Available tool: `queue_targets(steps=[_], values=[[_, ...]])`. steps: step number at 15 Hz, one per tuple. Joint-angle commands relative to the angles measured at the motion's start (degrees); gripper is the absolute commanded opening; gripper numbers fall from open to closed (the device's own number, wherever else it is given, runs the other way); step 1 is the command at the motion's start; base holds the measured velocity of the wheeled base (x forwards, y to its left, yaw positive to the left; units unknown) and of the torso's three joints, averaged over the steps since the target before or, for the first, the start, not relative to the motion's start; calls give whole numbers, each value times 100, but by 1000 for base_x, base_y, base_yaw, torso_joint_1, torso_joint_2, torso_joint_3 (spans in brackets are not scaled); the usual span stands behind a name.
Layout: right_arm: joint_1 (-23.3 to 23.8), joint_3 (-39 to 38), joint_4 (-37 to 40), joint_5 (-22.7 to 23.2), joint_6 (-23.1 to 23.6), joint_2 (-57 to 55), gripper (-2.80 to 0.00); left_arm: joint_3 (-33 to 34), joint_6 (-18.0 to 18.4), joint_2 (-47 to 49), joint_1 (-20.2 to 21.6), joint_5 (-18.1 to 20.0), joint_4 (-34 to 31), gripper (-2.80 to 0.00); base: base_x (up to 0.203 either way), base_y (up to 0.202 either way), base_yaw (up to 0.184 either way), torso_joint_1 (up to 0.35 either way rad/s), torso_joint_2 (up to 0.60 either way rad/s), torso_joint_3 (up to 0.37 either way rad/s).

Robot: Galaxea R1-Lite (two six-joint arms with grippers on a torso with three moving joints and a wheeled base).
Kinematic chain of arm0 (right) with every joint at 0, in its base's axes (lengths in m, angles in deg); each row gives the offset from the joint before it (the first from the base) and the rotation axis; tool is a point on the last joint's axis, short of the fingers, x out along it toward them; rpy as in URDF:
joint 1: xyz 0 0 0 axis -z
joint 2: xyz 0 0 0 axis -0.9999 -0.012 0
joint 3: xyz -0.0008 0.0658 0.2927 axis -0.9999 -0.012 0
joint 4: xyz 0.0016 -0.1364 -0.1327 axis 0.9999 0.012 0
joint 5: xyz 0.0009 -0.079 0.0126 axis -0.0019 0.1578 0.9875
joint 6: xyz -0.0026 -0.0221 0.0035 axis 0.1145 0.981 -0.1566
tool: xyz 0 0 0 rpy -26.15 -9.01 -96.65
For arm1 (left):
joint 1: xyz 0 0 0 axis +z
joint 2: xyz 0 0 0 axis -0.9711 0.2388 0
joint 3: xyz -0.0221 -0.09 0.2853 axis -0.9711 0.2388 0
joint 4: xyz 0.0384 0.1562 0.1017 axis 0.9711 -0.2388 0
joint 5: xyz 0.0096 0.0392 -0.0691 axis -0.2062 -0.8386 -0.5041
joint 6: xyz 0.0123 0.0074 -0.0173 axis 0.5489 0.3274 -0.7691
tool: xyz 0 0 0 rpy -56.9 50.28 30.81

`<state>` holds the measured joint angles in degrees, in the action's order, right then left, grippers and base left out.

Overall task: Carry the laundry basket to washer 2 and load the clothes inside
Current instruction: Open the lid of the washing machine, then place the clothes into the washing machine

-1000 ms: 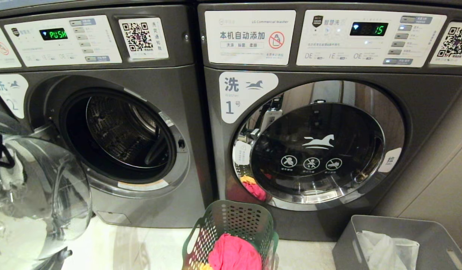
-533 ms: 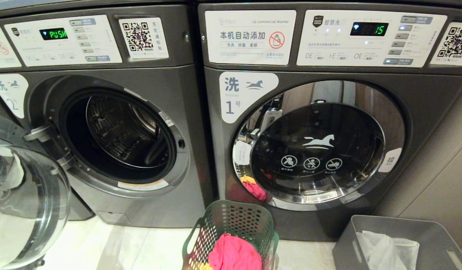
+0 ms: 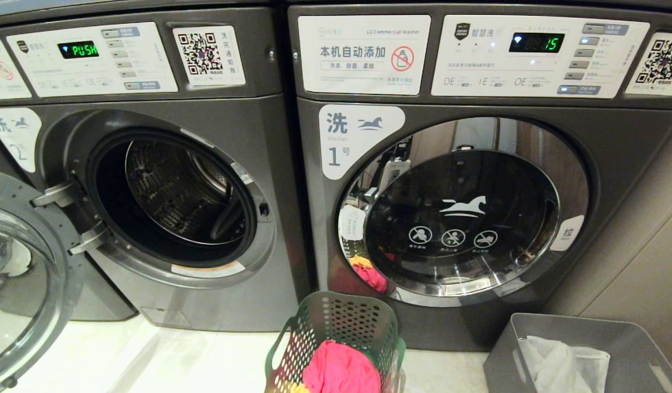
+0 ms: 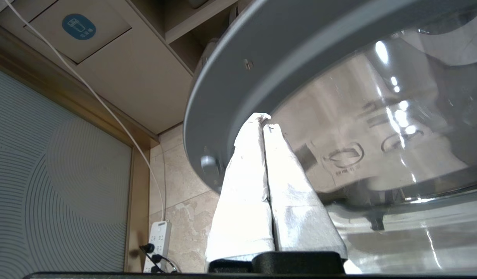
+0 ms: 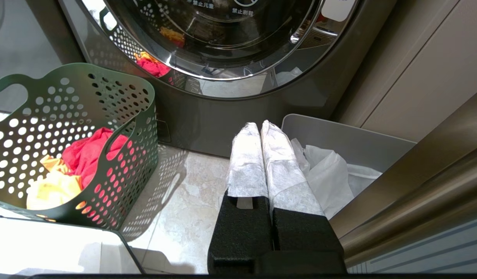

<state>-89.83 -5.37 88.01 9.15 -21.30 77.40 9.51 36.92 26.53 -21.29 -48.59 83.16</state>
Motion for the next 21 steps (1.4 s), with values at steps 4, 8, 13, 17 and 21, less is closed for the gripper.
queue_targets(steps=[4, 8, 13, 17, 21], values=[[-2, -1, 6, 3, 5, 1, -280, 51, -32, -241, -80, 79, 385, -280, 0, 0, 0, 0, 0, 0], [-2, -1, 6, 3, 5, 1, -280, 662, -1352, -864, -1468, 257, 382, -280, 0, 0, 0, 0, 0, 0], [-2, -1, 6, 3, 5, 1, -280, 2765, -1726, -2580, -3186, 1312, 120, -280, 0, 0, 0, 0, 0, 0], [-2, -1, 6, 3, 5, 1, -280, 4936, -1747, -4567, -4354, 1664, 63, -280, 0, 0, 0, 0, 0, 0], [-2, -1, 6, 3, 5, 1, -280, 6997, -1436, -6762, -5097, 2029, 28, -280, 0, 0, 0, 0, 0, 0]])
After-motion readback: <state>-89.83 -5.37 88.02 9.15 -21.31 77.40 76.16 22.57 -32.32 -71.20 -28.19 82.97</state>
